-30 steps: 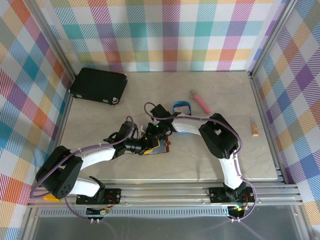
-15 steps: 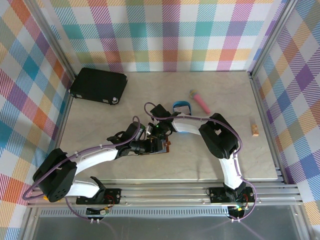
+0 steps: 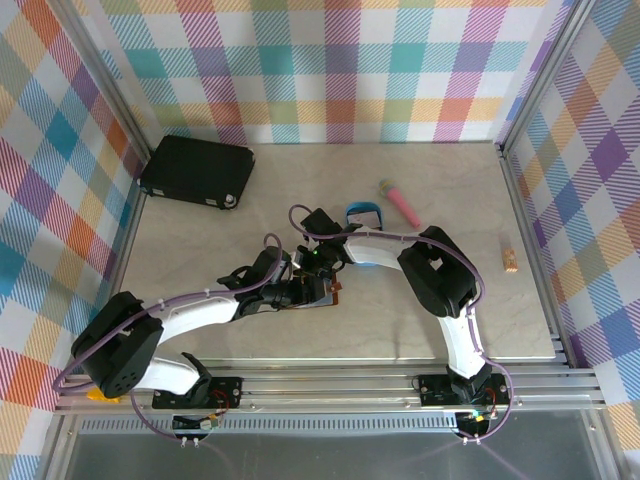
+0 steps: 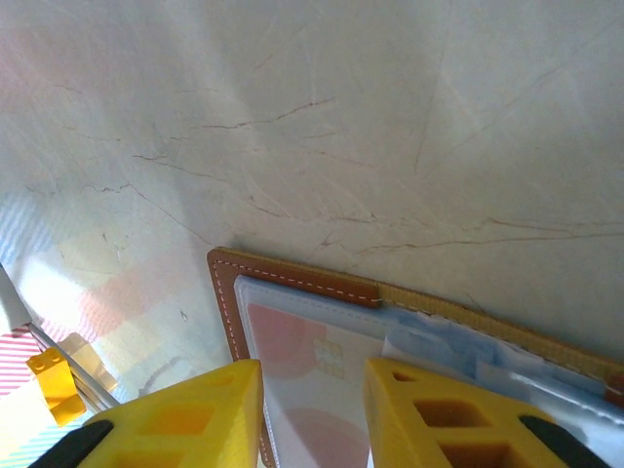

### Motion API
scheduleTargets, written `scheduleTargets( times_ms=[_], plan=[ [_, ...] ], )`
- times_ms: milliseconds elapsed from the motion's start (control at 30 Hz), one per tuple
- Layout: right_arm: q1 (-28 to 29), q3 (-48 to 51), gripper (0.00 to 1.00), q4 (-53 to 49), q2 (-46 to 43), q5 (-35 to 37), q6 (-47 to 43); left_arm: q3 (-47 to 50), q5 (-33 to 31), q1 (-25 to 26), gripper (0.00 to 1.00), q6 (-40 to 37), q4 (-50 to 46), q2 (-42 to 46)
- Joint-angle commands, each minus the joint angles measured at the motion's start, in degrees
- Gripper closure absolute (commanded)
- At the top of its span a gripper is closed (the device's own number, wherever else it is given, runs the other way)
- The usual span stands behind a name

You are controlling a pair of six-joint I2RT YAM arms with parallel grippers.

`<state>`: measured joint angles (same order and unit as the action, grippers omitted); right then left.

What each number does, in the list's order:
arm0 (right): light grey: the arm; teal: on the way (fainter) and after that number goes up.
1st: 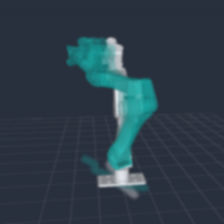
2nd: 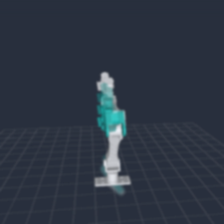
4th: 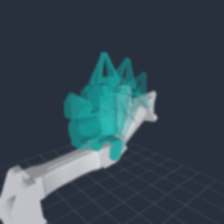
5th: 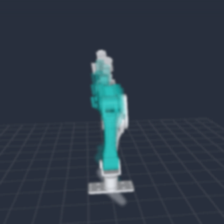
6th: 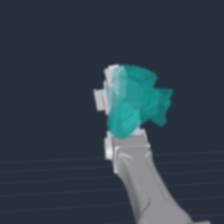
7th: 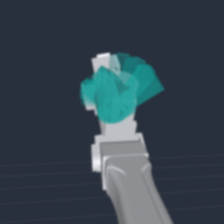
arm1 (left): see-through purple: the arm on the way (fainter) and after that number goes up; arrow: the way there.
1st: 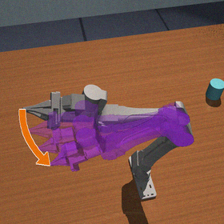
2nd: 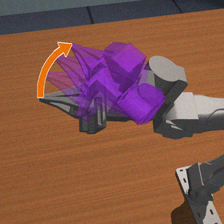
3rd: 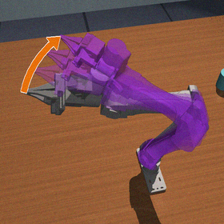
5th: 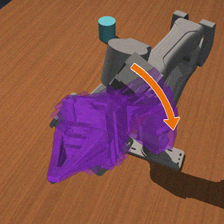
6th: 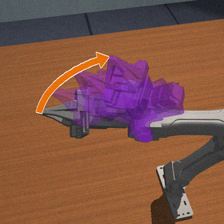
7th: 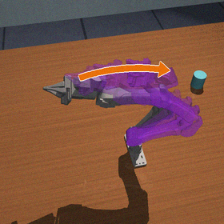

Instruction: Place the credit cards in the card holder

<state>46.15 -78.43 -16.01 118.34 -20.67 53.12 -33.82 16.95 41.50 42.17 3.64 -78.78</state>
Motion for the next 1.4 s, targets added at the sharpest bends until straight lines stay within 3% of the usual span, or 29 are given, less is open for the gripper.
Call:
scheduleTargets(
  times_ms=[0,1367],
  plan=[
    [0.53,-0.59,0.66,-0.67,-1.71,0.09,-1.27,1.83,0.49,0.16,0.35,0.3,-1.36,-3.0],
    [-2.47,-1.76,0.62,0.61,-4.55,5.87,3.68,6.29,1.14,-0.02,0.36,-0.13,1.82,-8.54]
  ],
)
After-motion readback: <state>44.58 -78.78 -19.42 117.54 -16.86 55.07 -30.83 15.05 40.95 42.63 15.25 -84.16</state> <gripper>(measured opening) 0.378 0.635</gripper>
